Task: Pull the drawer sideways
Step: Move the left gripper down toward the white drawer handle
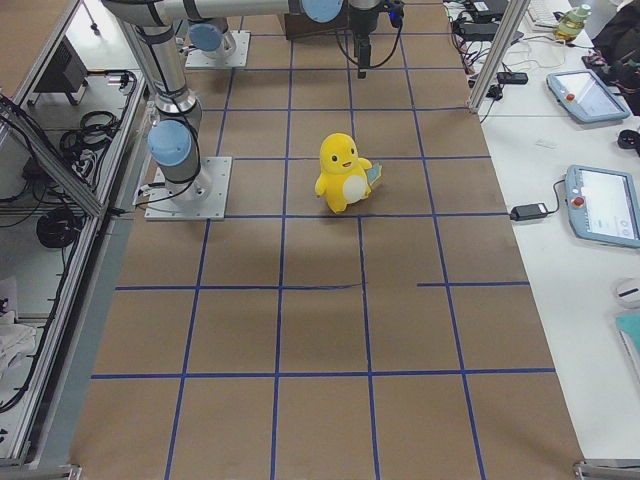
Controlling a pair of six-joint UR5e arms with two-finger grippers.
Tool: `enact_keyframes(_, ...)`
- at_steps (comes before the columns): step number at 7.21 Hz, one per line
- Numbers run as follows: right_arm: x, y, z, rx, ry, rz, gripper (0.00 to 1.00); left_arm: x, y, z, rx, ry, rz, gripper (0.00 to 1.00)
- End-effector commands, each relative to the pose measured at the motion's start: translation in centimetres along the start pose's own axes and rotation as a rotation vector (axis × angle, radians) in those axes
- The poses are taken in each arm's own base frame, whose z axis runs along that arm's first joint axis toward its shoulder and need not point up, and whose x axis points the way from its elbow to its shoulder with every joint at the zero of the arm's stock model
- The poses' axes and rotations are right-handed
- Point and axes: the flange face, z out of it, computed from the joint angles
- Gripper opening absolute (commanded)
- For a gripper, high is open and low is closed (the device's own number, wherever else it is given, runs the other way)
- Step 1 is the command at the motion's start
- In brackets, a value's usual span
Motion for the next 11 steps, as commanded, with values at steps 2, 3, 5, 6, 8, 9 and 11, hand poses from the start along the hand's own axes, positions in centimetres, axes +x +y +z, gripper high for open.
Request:
enact_keyframes(2, 0.0, 0.0, 0.0, 0.000, -0.001, 0.001, 1.00, -0.3, -0.2, -1.1, 0.020, -0.013, -0.020, 1.00)
enact_keyframes(3, 0.0, 0.0, 0.0, 0.000, 0.001, 0.001, 1.00, -0.1, -0.2, -0.5, 0.010, -0.007, -0.015, 1.00)
enact_keyframes(5, 0.0, 0.0, 0.0, 0.000, 0.001, 0.001, 1.00, -0.3, -1.3, 0.9, 0.020, -0.032, -0.022, 1.00)
enact_keyframes(6, 0.0, 0.0, 0.0, 0.000, 0.001, 0.001, 1.00, -0.4, -1.6, 1.9, 0.024, -0.034, -0.090, 1.00)
enact_keyframes(8, 0.0, 0.0, 0.0, 0.000, 0.001, 0.001, 1.00, -1.7, -2.2, 4.9, -0.042, -0.157, -0.162, 1.00)
enact_keyframes(9, 0.0, 0.0, 0.0, 0.000, -0.001, 0.001, 1.00, -1.9, -2.7, 6.2, -0.064, -0.171, -0.169, 1.00)
enact_keyframes(11, 0.0, 0.0, 0.0, 0.000, -0.001, 0.001, 1.00, -1.7, -4.7, 10.3, -0.099, -0.290, -0.233, 1.00)
